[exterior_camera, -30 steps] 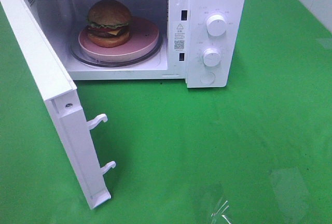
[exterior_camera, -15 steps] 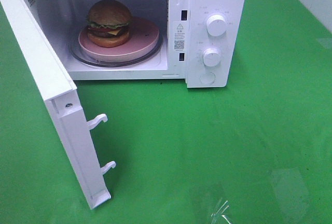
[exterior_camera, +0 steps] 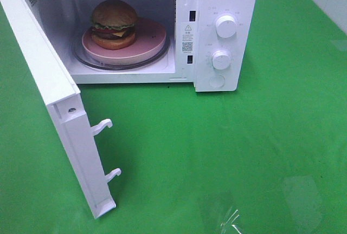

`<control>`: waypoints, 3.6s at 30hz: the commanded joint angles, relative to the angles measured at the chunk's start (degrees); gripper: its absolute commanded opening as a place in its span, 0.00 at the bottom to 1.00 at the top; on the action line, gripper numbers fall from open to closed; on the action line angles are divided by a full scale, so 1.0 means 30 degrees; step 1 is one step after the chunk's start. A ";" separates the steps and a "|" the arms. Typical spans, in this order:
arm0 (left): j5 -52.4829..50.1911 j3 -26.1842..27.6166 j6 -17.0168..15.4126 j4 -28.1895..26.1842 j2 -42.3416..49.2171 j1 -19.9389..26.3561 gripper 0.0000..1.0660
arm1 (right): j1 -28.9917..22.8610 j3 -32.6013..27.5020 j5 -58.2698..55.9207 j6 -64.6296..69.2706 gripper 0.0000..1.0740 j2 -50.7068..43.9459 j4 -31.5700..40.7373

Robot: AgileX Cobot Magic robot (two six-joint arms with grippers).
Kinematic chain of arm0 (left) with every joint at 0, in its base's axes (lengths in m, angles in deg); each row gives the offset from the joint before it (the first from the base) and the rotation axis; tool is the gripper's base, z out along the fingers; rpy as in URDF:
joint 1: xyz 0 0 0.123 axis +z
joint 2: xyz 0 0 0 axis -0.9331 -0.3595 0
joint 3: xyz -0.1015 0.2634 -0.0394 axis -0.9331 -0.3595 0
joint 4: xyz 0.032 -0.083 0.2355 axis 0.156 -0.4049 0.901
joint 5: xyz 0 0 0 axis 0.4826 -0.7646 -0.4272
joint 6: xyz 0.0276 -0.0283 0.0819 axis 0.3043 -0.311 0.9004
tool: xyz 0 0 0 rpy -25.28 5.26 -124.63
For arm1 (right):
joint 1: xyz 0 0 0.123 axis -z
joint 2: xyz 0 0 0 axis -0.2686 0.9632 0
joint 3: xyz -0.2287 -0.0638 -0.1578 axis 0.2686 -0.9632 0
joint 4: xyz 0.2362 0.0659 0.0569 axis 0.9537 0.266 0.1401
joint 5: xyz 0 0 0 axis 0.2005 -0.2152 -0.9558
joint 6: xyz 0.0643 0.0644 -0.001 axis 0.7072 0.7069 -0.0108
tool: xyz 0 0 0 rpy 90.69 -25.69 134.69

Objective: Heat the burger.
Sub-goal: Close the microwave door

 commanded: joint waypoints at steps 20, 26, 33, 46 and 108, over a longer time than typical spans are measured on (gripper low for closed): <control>-0.2597 0.0840 -0.0229 0.0076 -0.1165 -0.0095 0.78 | 0.0076 -0.0019 0.0172 -0.0115 0.71 -0.0516 0.0038; -0.5500 0.0783 -0.0229 0.0382 -0.3380 -0.0095 0.28 | 0.0076 -0.0019 0.0172 -0.0115 0.71 -0.0516 0.0038; -0.8900 0.0764 -0.0229 0.1623 -0.6914 -0.0095 0.00 | 0.0076 -0.0019 0.0172 -0.0115 0.71 -0.0516 0.0038; -2.1047 -0.3514 -0.0153 0.1872 -1.1115 -0.0095 0.00 | 0.0076 -0.0019 0.0172 -0.0115 0.71 -0.0516 0.0038; -3.6497 -0.1662 -0.5940 0.8365 -2.9144 -0.6818 0.00 | 0.0076 -0.0019 0.0172 -0.0095 0.70 -0.0516 0.0019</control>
